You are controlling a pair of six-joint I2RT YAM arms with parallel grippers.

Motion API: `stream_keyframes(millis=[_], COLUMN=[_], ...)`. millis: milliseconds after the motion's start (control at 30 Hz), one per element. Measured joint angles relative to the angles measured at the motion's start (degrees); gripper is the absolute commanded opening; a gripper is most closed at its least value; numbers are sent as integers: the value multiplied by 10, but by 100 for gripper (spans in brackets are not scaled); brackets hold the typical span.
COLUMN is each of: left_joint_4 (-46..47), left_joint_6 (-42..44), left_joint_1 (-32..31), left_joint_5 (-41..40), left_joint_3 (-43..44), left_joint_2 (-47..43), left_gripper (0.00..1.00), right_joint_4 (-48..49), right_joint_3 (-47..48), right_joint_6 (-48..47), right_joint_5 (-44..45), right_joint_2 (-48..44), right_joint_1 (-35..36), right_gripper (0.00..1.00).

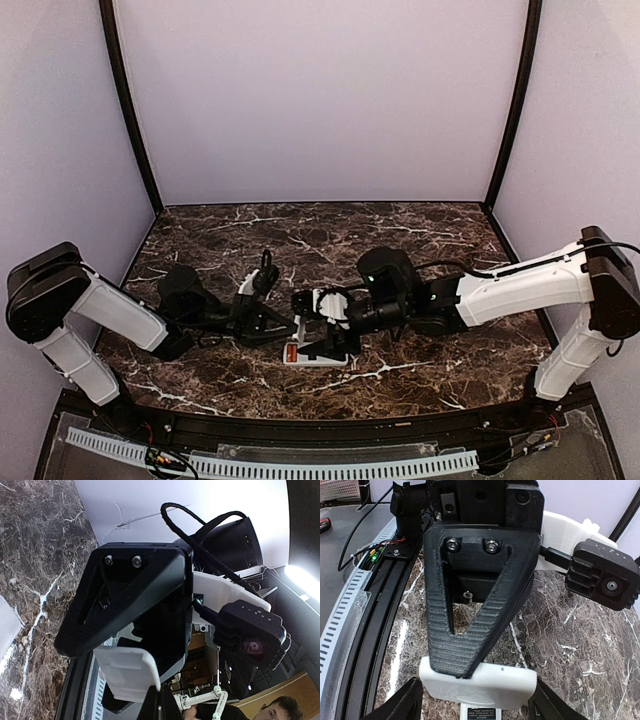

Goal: Load the batteries into the remote control
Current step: Pass from the left arm to the right

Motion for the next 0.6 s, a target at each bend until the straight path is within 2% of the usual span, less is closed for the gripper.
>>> stream_keyframes(millis=[233,367,600], left_joint_4=[0,1,4], left_joint_6=[2,4,9], left_joint_1=[-1,-2,-2], left_joint_5=[-5,-7,-15], left_joint_3=[-2,-5,-20], left_joint_2=[0,0,0], left_gripper=[0,1,34], right_joint_4=[6,5,-11], right_joint_3=[0,0,0], right_joint_6=[3,4,0], right_joint_5=[-1,2,16], right_joint_2=[0,0,0], right_joint_1=[0,1,2], right_gripper=[47,41,36])
